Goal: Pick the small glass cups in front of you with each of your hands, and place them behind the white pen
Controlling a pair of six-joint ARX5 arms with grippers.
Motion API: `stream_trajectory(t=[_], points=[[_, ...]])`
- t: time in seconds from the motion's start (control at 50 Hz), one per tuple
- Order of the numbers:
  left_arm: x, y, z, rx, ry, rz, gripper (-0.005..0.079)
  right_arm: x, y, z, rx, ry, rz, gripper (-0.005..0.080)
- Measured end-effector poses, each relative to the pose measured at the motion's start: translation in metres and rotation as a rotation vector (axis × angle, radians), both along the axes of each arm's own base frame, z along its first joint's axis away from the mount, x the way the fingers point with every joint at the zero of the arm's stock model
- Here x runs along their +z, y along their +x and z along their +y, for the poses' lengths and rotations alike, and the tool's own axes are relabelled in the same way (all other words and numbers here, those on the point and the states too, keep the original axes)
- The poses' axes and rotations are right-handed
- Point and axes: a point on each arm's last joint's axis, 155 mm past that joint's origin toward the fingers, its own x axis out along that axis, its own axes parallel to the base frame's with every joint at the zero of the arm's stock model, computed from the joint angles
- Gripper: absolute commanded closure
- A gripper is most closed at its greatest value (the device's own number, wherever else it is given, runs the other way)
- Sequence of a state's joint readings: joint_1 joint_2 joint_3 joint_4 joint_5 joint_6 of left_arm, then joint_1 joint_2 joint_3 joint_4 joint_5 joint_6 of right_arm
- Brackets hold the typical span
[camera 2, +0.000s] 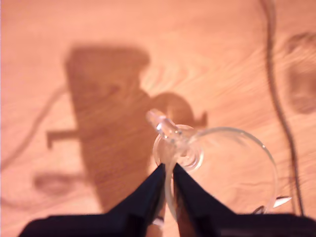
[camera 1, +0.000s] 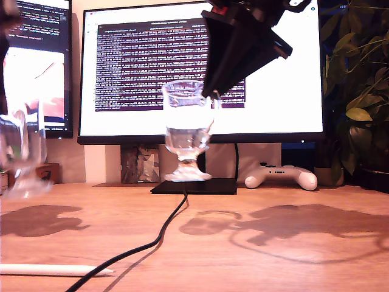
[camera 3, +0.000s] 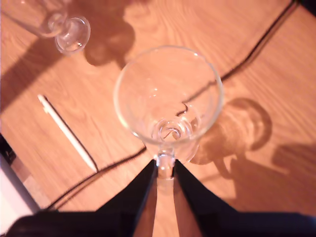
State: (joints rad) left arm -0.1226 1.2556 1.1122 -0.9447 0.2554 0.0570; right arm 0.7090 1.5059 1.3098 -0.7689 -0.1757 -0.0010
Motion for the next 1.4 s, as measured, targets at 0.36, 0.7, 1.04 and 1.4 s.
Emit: stream_trajectory(t=[0.36,0.7,1.04,1.4], points=[[-0.029,-0.032,-0.007,-0.036,-0.006,0.069,0.0766,0.001,-0.009,0.011,0.034,0.008,-0.004,0.0763],[-0.034,-0.041,-0.020,-0.082,-0.029,0.065,0.0766,0.004,-0.014,0.020,0.035,0.027,-0.002,0.0763],[-0.038,-0.045,-0.027,-0.110,-0.028,0.071,0.0766,0.004,-0.015,0.022,0.025,0.035,0.007,0.0763],[-0.053,-0.053,-0.024,-0.106,-0.016,0.107,0.0766,0.005,-0.016,0.025,0.031,0.040,0.002,0.0763]])
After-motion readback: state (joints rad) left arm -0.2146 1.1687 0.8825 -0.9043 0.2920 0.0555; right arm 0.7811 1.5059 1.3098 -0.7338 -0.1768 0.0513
